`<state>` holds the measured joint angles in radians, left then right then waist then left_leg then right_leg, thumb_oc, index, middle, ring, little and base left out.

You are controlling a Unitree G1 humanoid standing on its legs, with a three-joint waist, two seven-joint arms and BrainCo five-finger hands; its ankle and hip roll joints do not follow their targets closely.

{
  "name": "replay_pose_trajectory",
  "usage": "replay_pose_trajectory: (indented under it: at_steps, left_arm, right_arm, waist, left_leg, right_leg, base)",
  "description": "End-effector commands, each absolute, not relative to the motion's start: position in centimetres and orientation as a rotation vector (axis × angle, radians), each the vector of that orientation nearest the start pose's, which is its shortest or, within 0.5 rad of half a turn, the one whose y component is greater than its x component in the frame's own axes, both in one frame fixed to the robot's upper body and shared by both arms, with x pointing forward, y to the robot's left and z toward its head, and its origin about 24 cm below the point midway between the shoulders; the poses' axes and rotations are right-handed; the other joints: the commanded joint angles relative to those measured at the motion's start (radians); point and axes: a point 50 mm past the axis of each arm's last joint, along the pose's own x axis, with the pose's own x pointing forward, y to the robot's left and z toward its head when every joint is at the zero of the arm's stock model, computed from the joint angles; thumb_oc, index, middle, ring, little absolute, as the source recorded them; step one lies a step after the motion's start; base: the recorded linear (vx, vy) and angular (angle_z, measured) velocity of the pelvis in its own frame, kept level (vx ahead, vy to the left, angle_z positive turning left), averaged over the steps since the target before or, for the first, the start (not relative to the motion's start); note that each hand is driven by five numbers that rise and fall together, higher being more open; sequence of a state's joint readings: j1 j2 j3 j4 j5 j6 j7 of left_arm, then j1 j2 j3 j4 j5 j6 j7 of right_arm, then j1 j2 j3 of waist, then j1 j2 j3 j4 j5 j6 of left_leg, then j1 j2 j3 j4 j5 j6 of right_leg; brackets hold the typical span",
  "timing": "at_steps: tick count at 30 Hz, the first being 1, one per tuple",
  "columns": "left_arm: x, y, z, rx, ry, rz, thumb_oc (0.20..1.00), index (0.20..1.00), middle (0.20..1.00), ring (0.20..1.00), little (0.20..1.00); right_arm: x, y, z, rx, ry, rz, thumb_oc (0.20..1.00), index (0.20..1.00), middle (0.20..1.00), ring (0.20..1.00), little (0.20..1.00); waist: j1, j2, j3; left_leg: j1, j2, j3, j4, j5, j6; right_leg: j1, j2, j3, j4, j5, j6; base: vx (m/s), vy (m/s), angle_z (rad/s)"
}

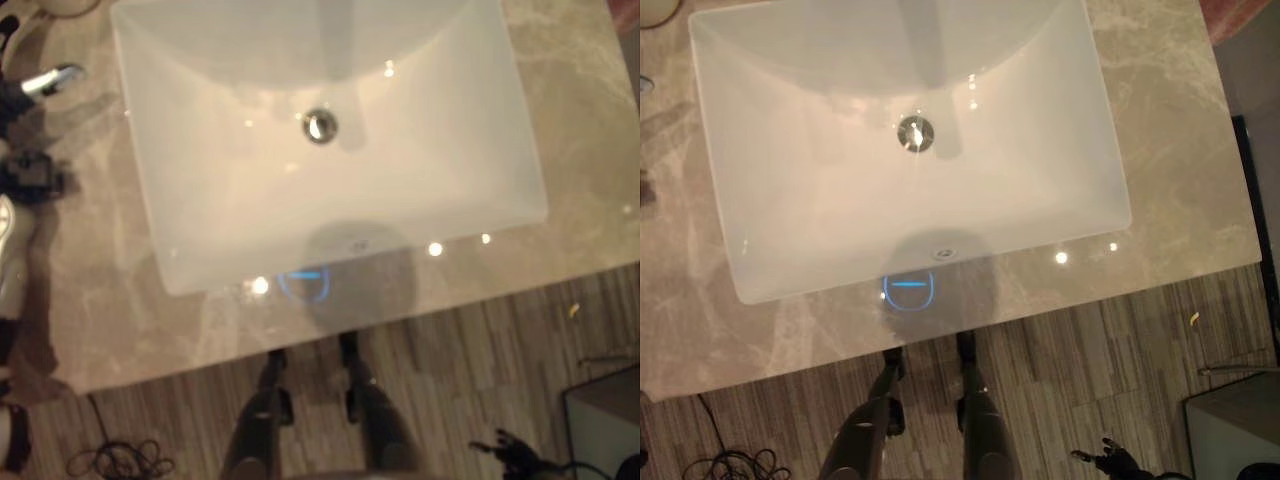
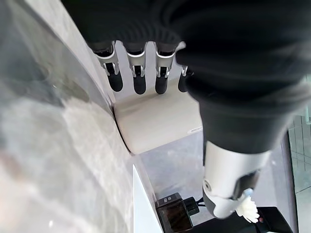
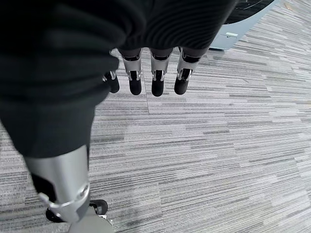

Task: Put brush and paste in cup on sink, flatten towel.

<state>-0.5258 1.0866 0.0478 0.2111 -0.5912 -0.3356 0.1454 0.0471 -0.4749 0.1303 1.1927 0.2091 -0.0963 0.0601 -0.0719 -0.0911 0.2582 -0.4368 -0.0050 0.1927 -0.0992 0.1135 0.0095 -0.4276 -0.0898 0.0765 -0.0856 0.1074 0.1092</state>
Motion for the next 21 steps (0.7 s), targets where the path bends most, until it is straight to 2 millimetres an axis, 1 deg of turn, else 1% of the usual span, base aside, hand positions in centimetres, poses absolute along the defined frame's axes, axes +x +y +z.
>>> replay_pose_trajectory:
  at_steps: [1,13,21]
  left_arm:
    - [29.4,31.5,28.2,0.416,-0.678,0.192,1.0,1.0,1.0,1.0,1.0]
    - [30.3,30.7,28.9,0.427,-0.685,0.172,1.0,1.0,1.0,1.0,1.0]
    - [30.9,30.1,28.9,0.417,-0.678,0.148,1.0,1.0,1.0,1.0,1.0]
  right_arm:
    - [8.2,-34.1,-11.9,-0.332,1.139,-0.274,1.0,1.0,1.0,1.0,1.0]
    - [8.5,-33.9,-11.9,-0.346,1.136,-0.254,1.0,1.0,1.0,1.0,1.0]
    - [8.8,-34.0,-11.7,-0.356,1.126,-0.251,1.0,1.0,1.0,1.0,1.0]
  waist:
    - [-0.042,0.019,0.015]
    - [-0.051,0.014,0.015]
    - [-0.054,0.011,0.015]
  left_leg:
    - [0.026,-0.015,-0.123,0.012,-0.081,0.025]
    - [0.02,-0.012,-0.118,0.012,-0.08,0.025]
    - [0.012,-0.01,-0.118,0.012,-0.078,0.025]
  right_leg:
    - [0.041,0.006,-0.027,-0.002,-0.031,0.002]
    - [0.031,0.009,-0.019,-0.002,-0.028,0.002]
    - [0.022,0.011,-0.014,-0.002,-0.025,0.001]
  base:
    - [0.0,0.0,0.0]
    - [0.0,0.0,0.0]
    - [0.0,-0.001,-0.01]
